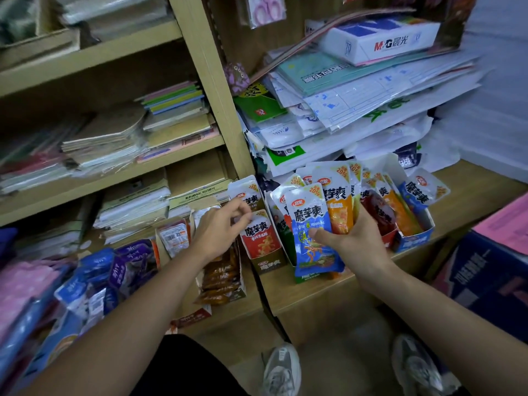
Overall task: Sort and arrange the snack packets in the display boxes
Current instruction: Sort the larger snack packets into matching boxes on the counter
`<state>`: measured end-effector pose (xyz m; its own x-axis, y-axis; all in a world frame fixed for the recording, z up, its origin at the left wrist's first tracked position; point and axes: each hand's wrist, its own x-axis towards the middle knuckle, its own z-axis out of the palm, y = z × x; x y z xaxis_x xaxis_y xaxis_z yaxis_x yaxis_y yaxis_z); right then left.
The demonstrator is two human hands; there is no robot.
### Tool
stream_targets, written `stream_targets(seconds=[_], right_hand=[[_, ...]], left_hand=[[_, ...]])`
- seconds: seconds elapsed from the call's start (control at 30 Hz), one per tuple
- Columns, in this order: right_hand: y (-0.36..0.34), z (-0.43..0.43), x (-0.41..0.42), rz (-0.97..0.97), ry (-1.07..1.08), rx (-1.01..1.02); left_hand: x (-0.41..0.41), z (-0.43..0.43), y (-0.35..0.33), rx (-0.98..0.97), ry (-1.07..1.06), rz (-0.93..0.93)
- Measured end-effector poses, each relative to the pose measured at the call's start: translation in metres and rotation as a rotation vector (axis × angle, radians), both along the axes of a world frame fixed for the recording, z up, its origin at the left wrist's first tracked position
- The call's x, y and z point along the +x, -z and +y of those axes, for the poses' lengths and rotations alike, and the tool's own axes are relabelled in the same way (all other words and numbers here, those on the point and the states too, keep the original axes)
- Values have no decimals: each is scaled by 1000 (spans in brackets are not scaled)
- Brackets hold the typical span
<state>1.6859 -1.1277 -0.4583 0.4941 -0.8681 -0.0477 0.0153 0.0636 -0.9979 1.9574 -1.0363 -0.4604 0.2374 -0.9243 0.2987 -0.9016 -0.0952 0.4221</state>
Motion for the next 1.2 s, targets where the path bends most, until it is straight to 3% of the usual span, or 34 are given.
stream_targets(seconds=[0.13, 0.27, 0.37, 0.43, 0.6, 0.73, 0.83, 0.93, 1.1, 1.2], right_hand=[[-1, 1, 0, -2, -3, 0], [-1, 2, 0, -31, -4, 11], [-1, 2, 0, -27, 3, 4], [-1, 2, -1, -30, 6, 0], [-1, 4, -2, -60, 9, 15], [-1, 3, -2, -74, 0, 55], [0, 3, -1, -78, -2, 58], [0, 2, 0, -85, -10, 48], [-3, 2, 0, -74, -20, 24], [-2, 4, -1, -64, -25, 3]], left_hand=[[-8, 4, -3, 15, 15, 59], [-7, 2, -8, 140, 33, 256], [-8, 3, -13, 209, 42, 217], [-11, 8, -18, 89, -8, 279], [-18, 19, -43, -286, -251, 634], [-19, 25, -64, -495, -288, 621], [-25, 28, -67, -555, -247, 507], [-30, 28, -58, -517, -220, 497], [-37, 31, -30, -258, -144, 498], [-37, 35, -17, -296, -270, 555]])
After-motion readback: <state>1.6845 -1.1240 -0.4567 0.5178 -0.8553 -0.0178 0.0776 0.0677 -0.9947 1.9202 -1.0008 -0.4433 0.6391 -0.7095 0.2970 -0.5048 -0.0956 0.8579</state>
